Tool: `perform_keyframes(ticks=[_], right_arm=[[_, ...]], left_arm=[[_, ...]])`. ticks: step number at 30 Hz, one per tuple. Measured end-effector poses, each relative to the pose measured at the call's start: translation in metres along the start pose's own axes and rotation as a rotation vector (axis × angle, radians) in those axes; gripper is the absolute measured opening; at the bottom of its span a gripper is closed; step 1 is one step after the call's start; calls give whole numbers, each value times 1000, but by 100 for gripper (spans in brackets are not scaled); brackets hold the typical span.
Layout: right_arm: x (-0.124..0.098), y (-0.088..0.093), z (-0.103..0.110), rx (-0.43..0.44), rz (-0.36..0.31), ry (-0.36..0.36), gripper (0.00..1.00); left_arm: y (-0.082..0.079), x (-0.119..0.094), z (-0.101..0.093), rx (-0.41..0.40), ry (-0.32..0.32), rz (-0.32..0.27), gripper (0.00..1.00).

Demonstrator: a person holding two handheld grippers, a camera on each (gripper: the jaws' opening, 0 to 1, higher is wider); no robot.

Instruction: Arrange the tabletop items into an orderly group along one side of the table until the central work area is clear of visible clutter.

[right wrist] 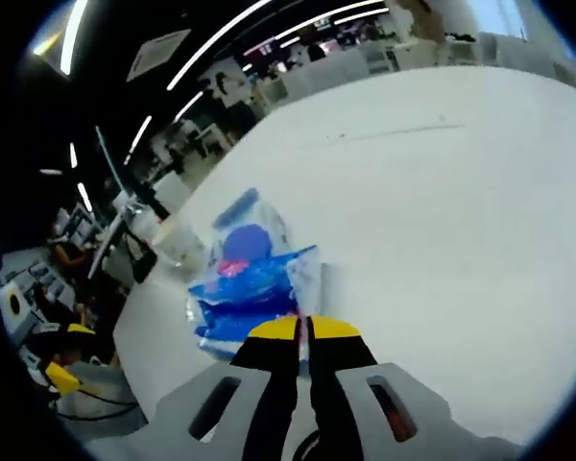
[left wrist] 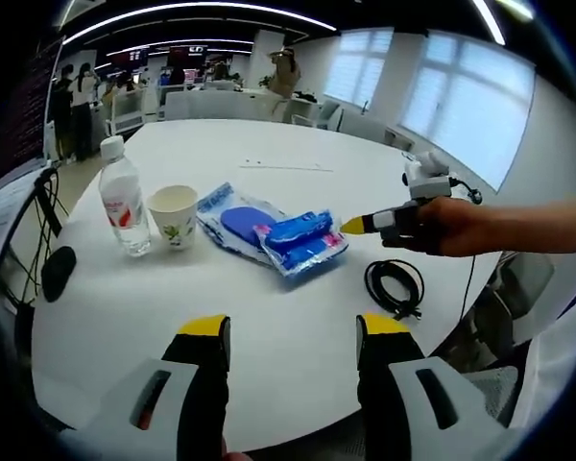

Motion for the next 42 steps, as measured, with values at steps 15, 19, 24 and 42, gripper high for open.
perform_keyframes(ticks=[15,19,24,42], right_arm=[[-11,0,-8,24,-32,5,0],[-13,-1,-10,33,-43,5,0],[-20,-5,-11,38,-61,7,0],[-74,-24,-60,87,-178,103,0]], left_arm=[[1,2,-1,3,10,5,52],[1,2,-1,0,9,3,52],[1,2,-2,4,11,3,52],[-9,-10,3,60,33,-15,60]])
Point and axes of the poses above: the point that each gripper's makers call its tool centre point, and the gripper's own axes: x roughly forward along the fingers, z roughly to its left, y roughly out of its underside, the point moved 3 cm from there along -x, roughly backward along the fingers, and after that the axes turned 7 degrees about z, right-handed, at the moved point
